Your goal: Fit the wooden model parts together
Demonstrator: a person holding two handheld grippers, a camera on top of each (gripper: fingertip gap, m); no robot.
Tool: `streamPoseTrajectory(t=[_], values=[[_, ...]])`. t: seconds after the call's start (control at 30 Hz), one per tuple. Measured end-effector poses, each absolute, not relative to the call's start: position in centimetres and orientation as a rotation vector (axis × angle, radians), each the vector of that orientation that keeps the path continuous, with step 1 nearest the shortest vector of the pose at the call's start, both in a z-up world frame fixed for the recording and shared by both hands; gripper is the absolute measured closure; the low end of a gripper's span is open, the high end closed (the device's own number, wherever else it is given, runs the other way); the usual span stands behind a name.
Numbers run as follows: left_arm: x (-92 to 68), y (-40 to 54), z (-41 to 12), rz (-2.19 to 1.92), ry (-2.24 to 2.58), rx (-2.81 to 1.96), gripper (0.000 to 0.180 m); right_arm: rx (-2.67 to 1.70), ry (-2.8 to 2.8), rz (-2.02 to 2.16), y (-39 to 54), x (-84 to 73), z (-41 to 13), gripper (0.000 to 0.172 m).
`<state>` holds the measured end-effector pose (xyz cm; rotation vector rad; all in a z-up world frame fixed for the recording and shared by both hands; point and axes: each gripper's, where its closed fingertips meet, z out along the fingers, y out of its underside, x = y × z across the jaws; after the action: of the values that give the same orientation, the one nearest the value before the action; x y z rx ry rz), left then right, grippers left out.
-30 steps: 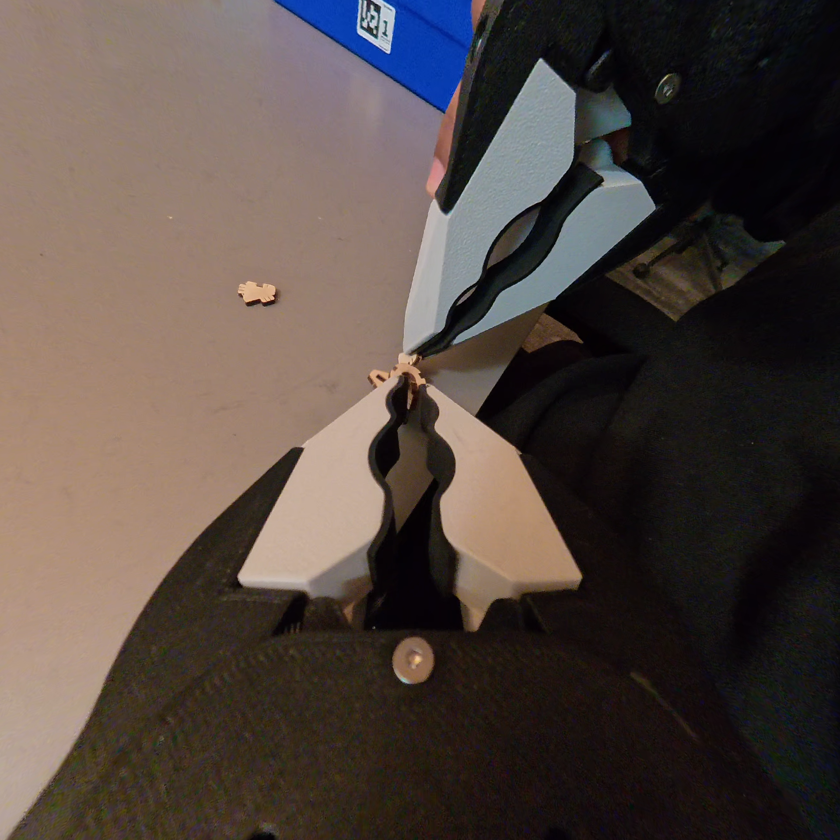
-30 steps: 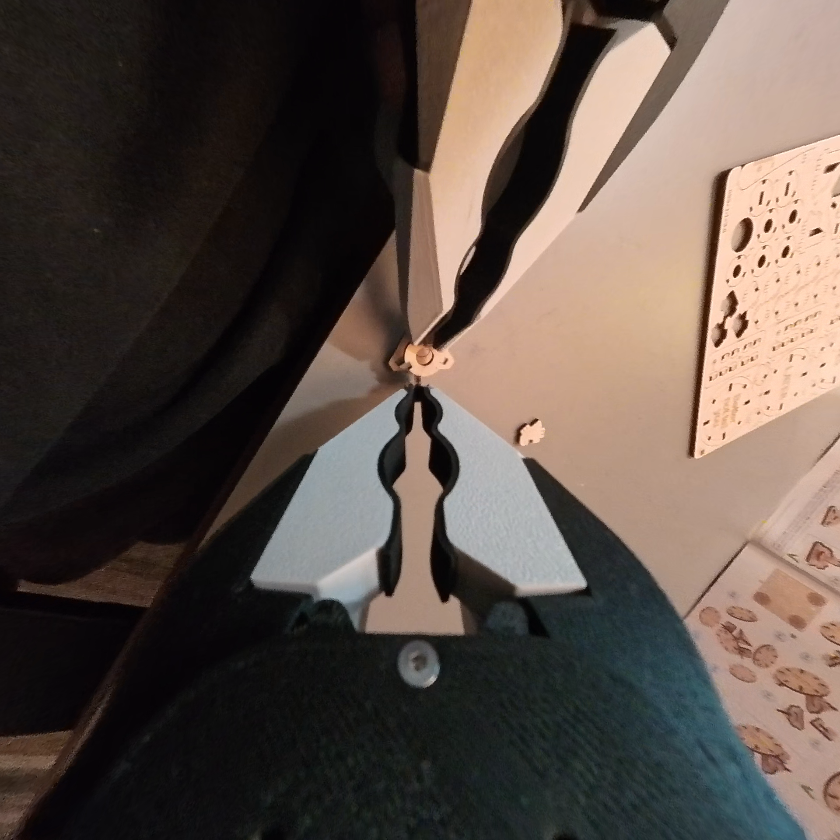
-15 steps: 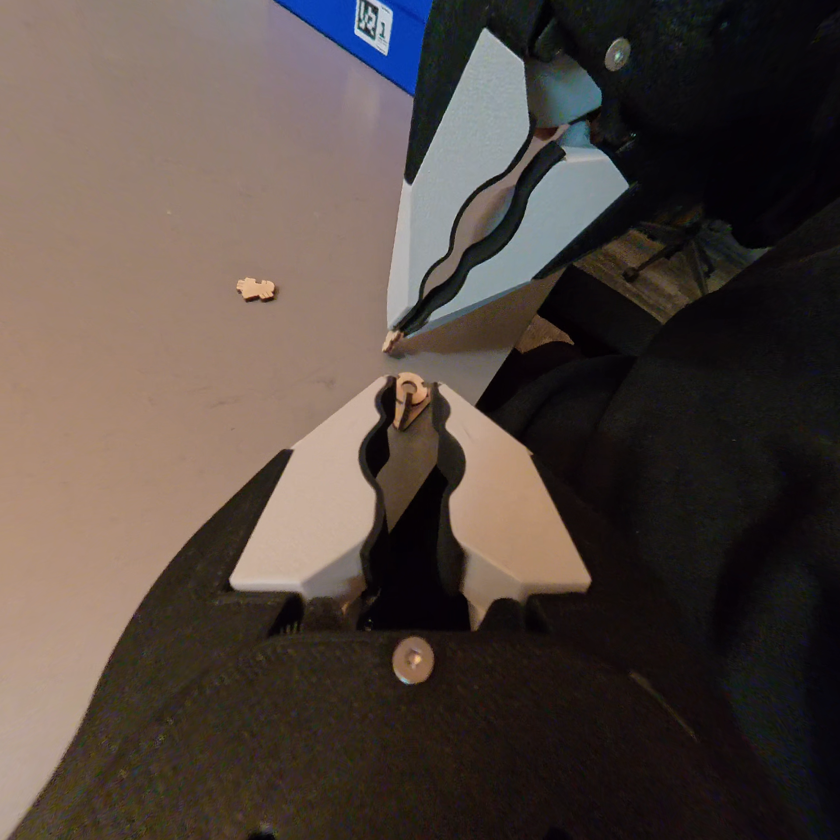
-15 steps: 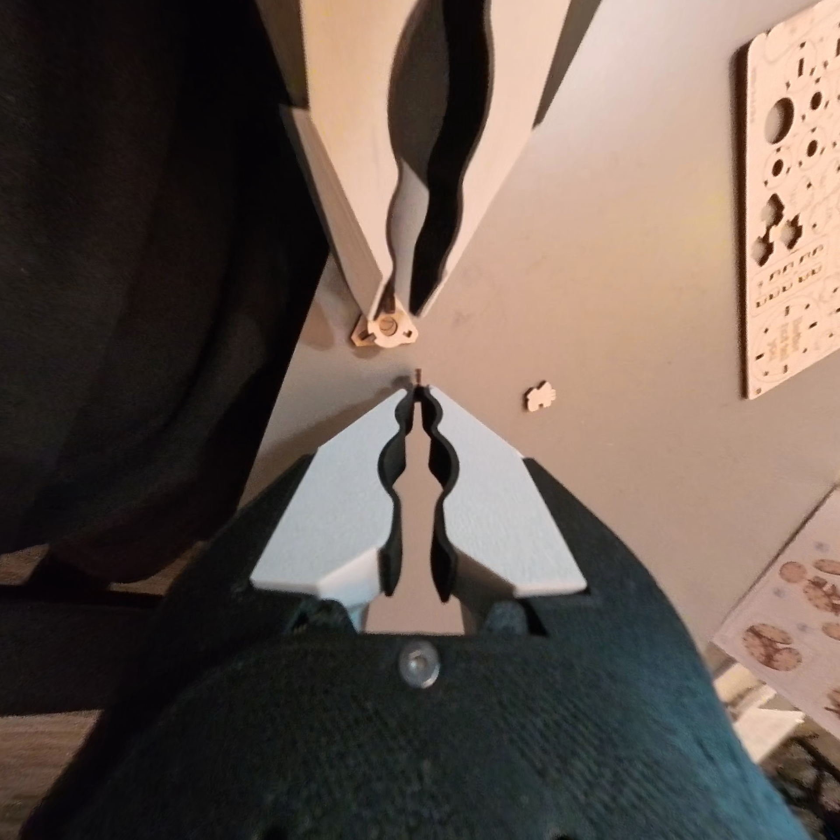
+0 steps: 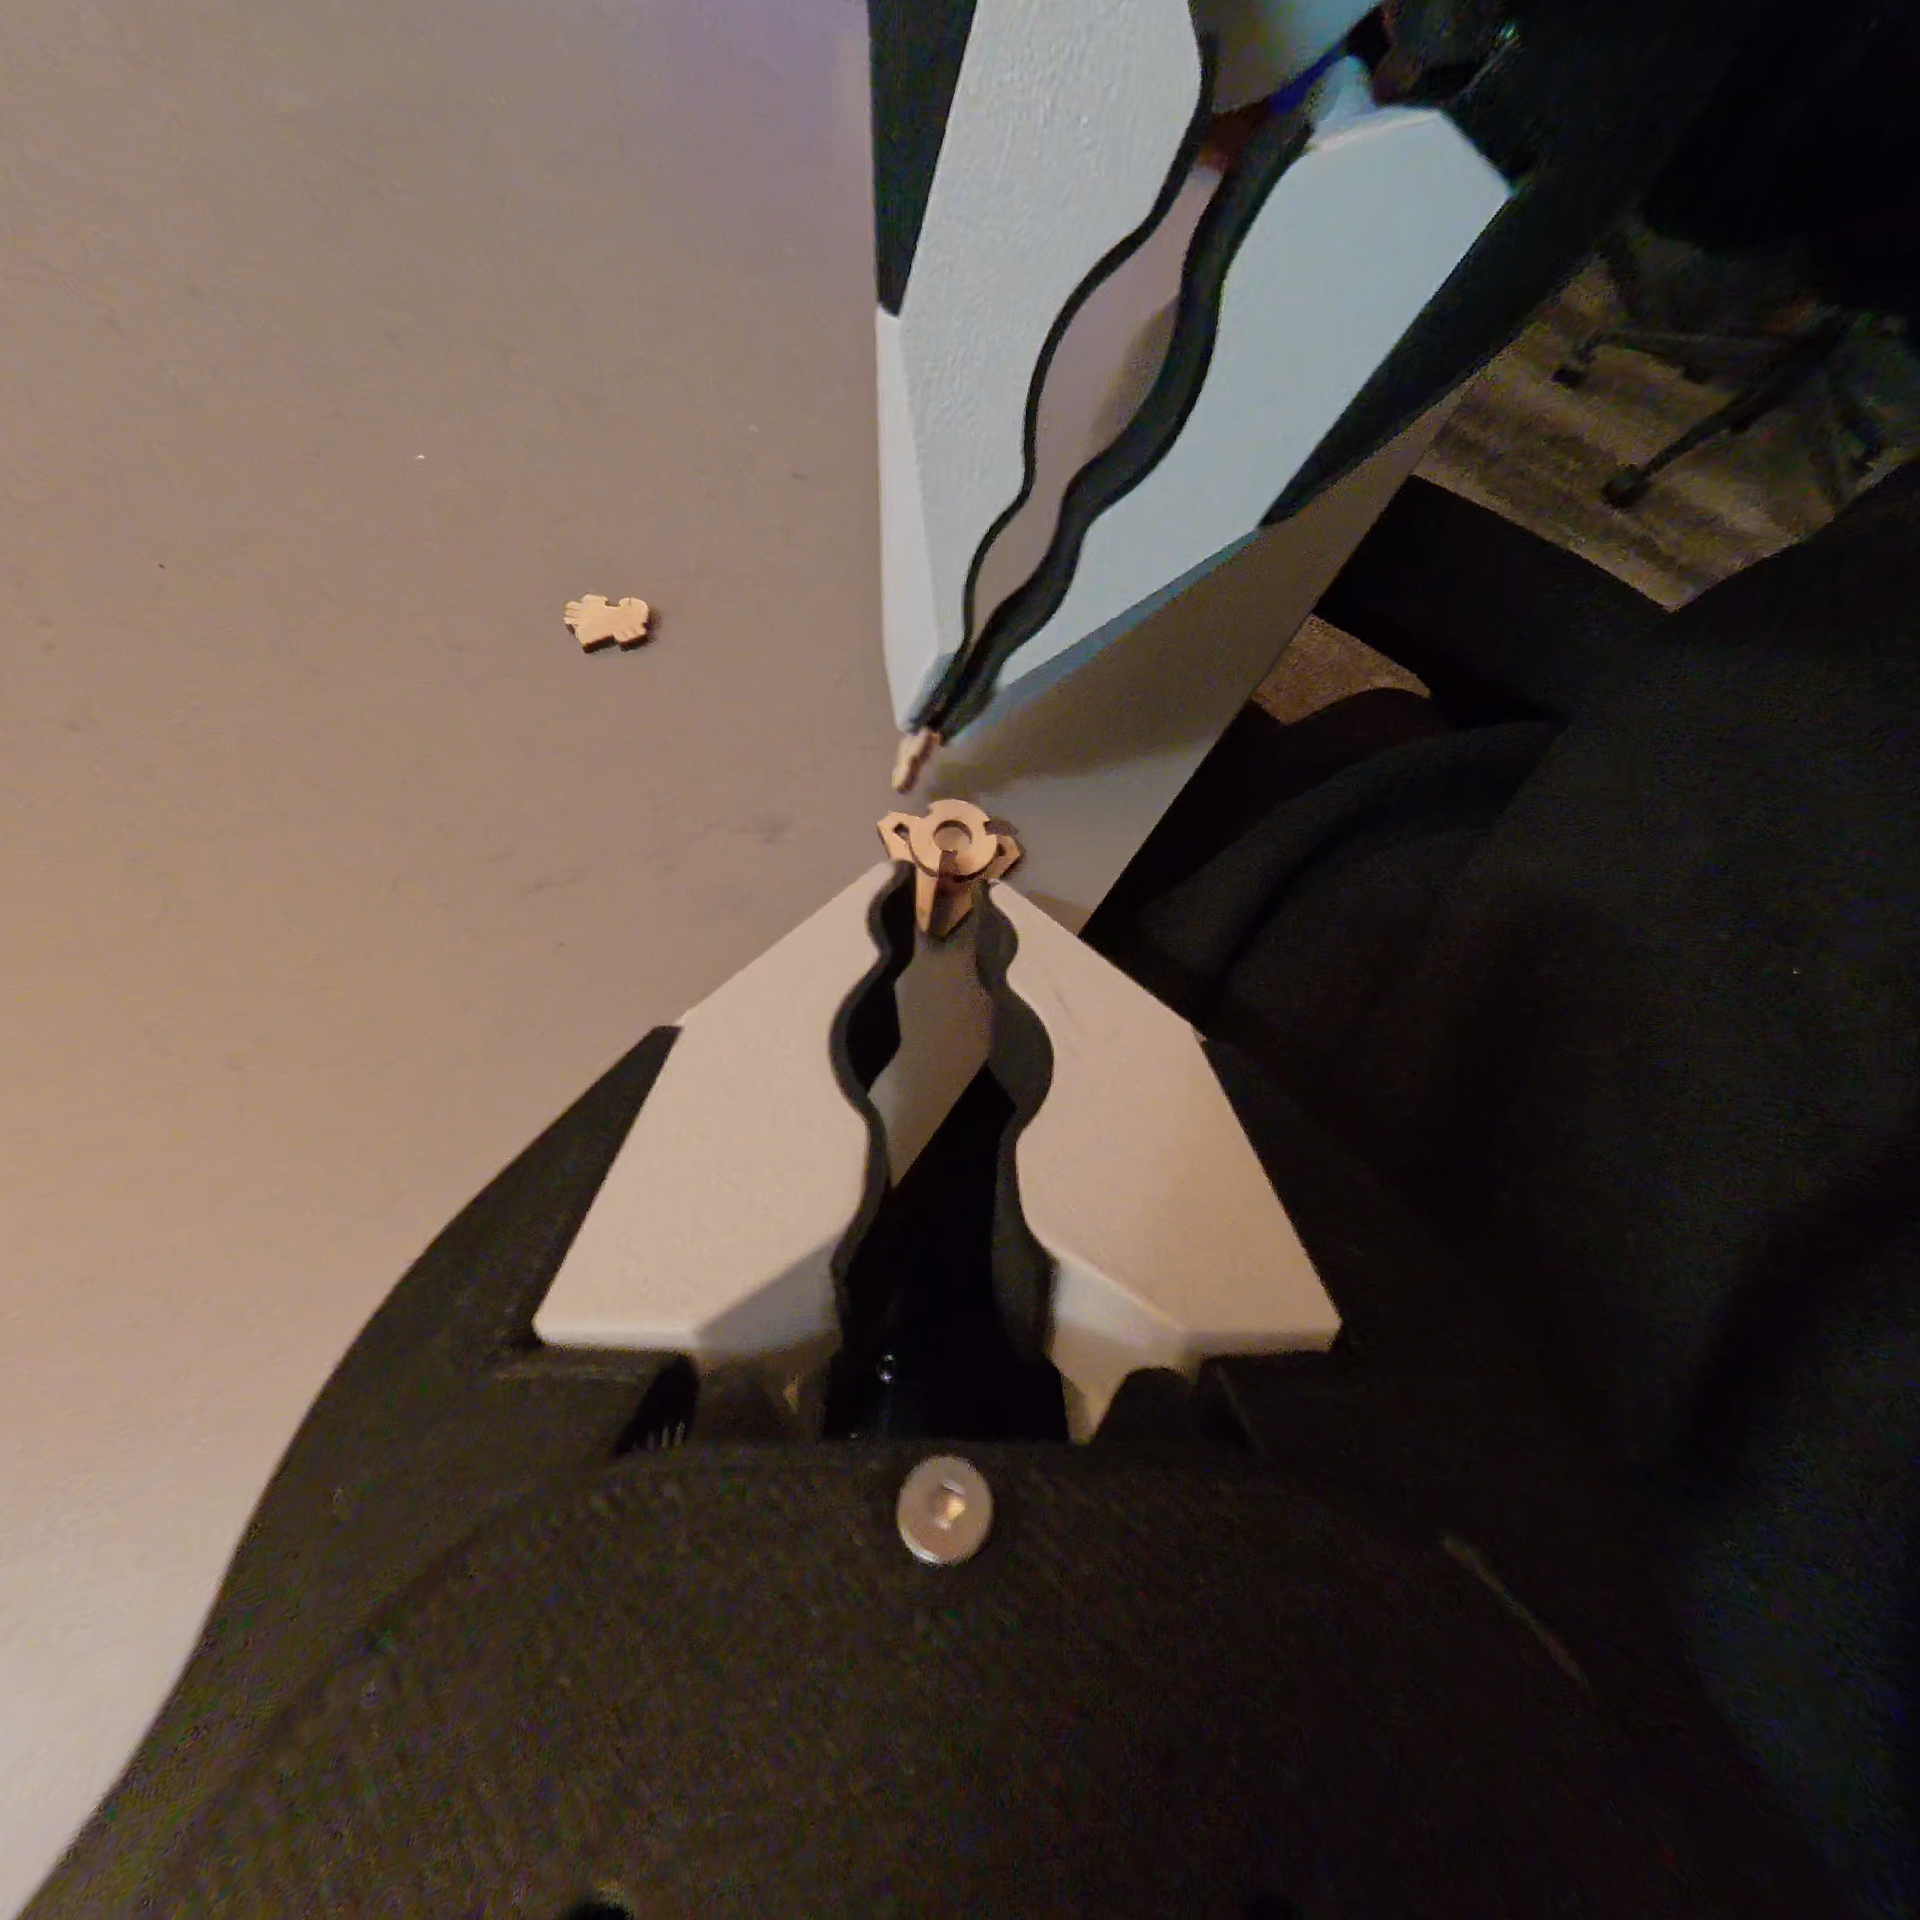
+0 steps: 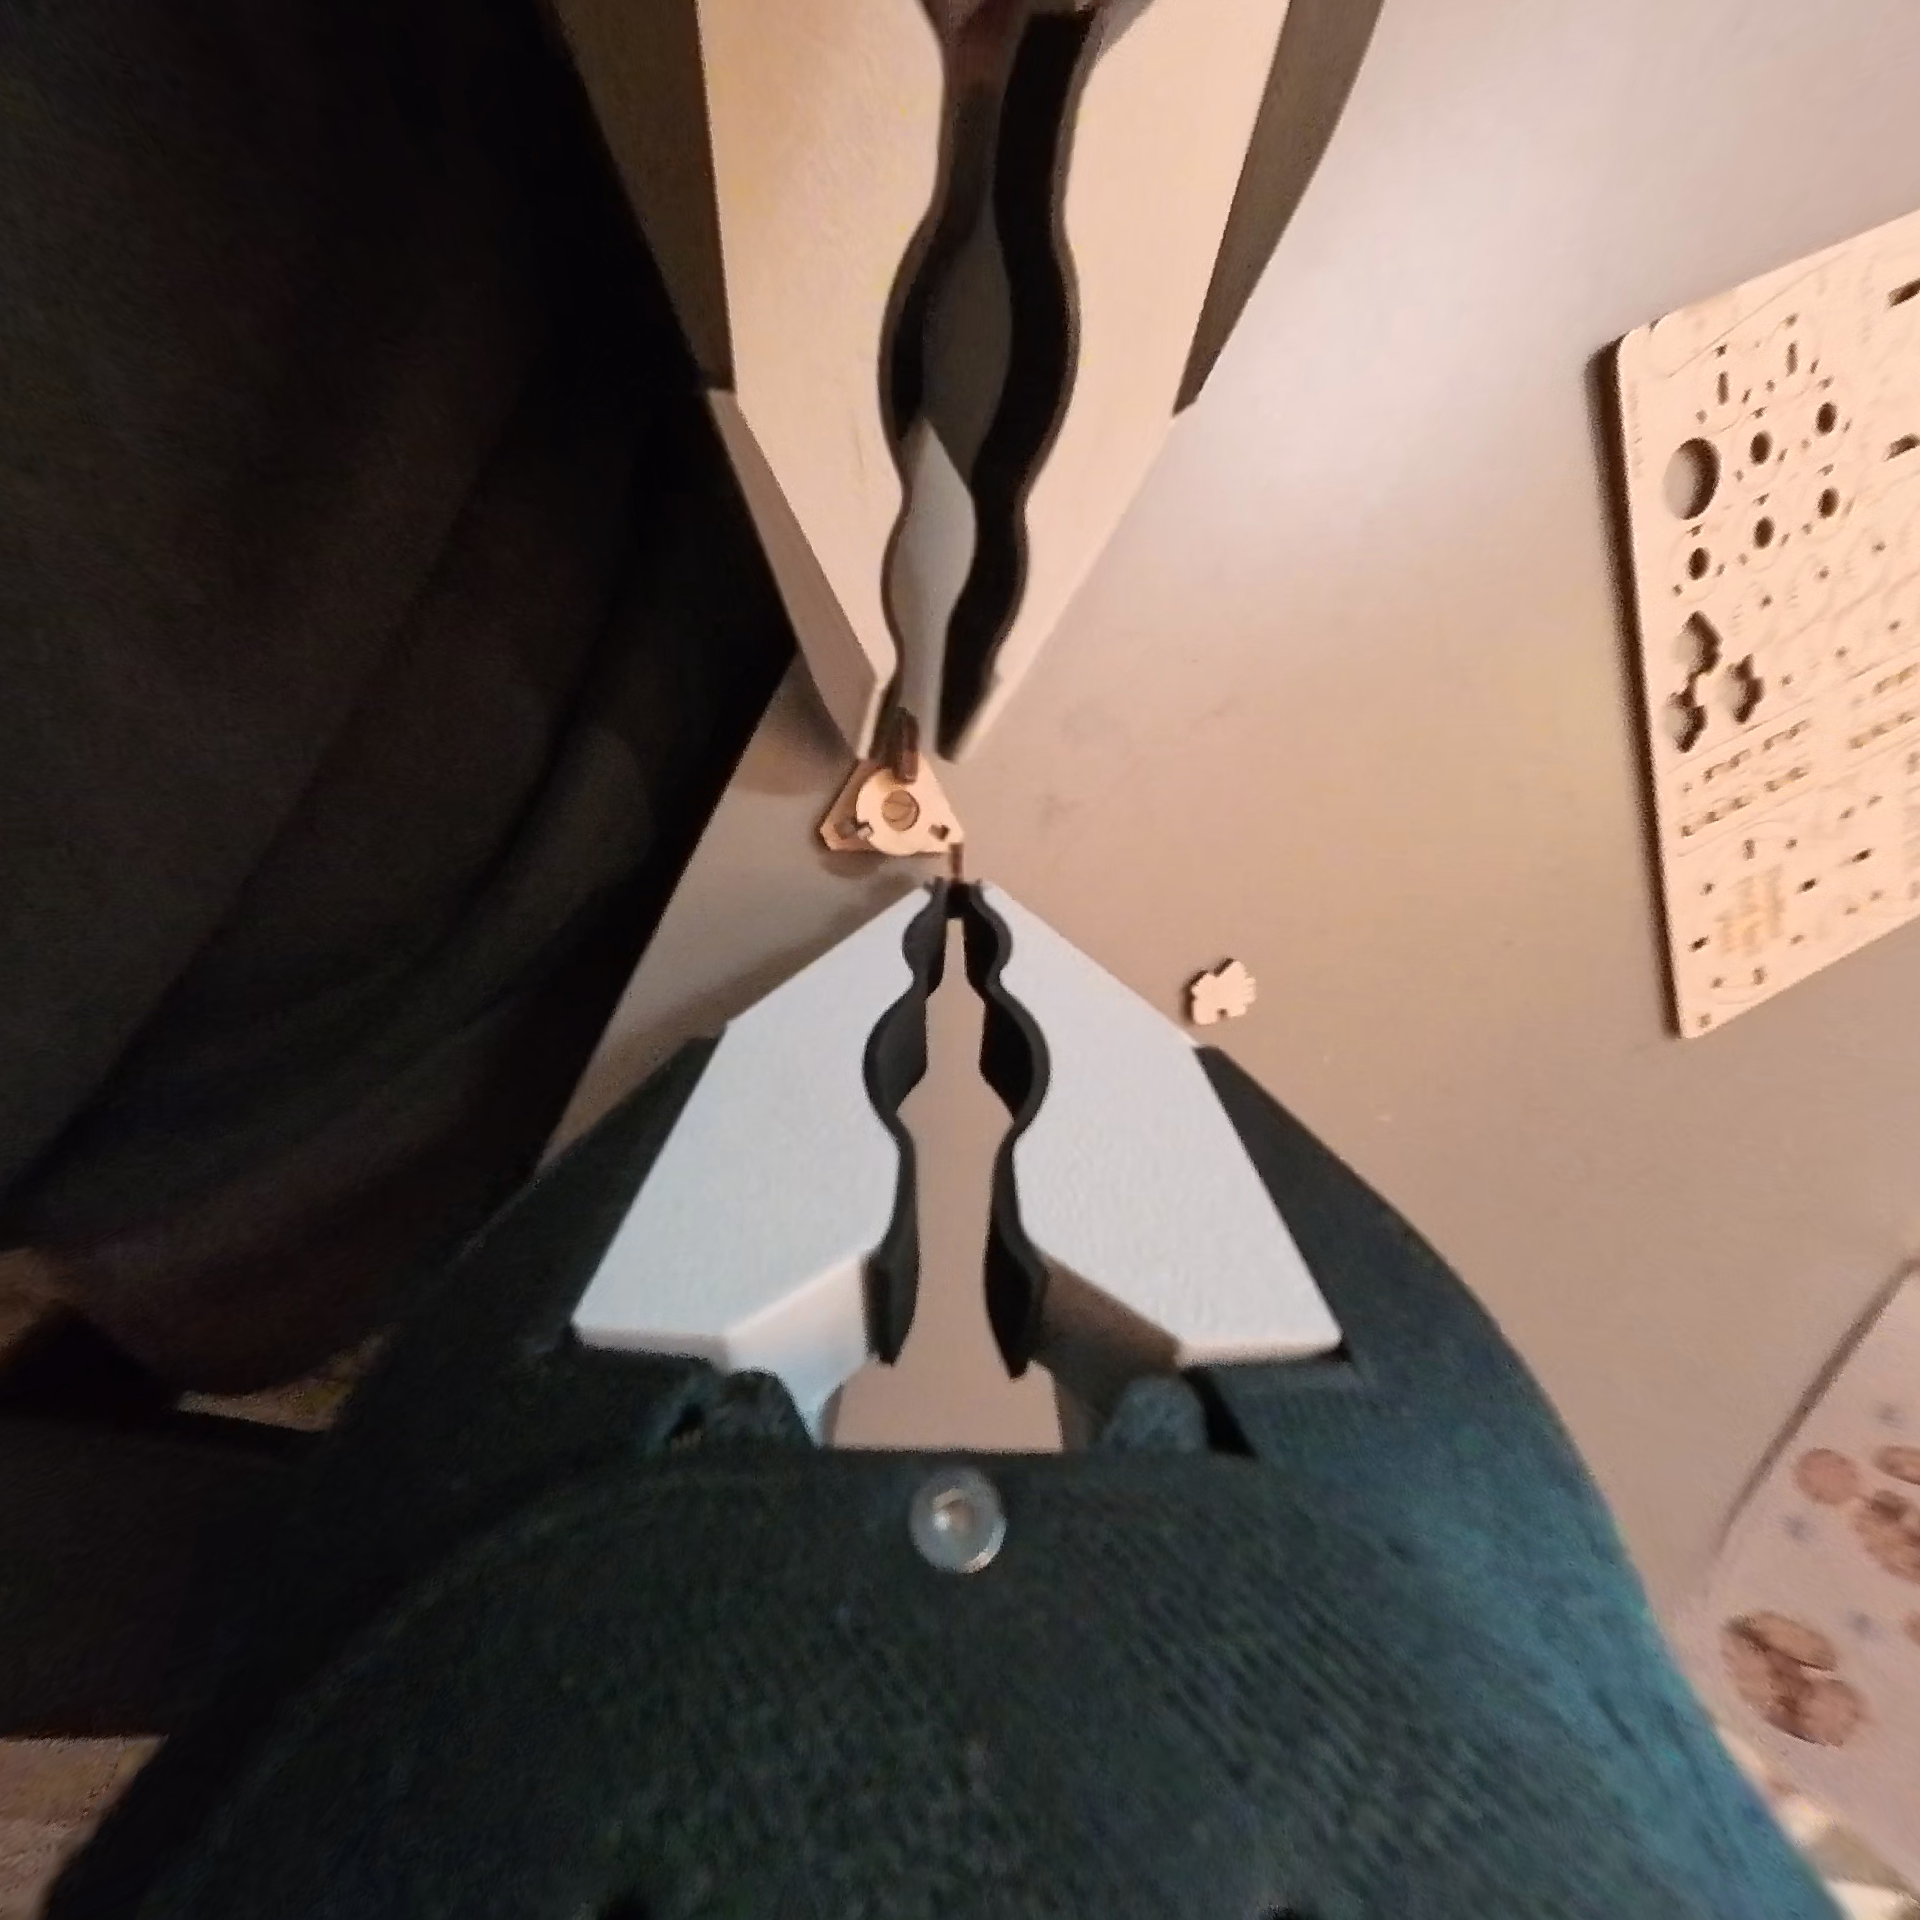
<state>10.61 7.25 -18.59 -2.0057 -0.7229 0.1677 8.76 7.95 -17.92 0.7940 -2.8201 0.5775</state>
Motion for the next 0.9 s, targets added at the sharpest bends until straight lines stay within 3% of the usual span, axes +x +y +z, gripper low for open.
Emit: streamPoseTrajectory(t=[0.07, 0.6, 0.9], values=[[11.0, 7.6, -18.8, 0.122, -0.713, -2.006, 0.178, 0.874, -2.765, 0.53, 7.9, 8.5, -18.1, 0.171], [11.4, 8.0, -18.7, 0.081, -0.643, -2.004, 0.178, 1.399, -2.438, 0.262, 8.4, 9.5, -18.7, 0.171], [11.5, 8.2, -18.7, 0.085, -0.618, -2.005, 0.178, 1.488, -2.422, 0.18, 8.9, 10.1, -18.6, 0.171]])
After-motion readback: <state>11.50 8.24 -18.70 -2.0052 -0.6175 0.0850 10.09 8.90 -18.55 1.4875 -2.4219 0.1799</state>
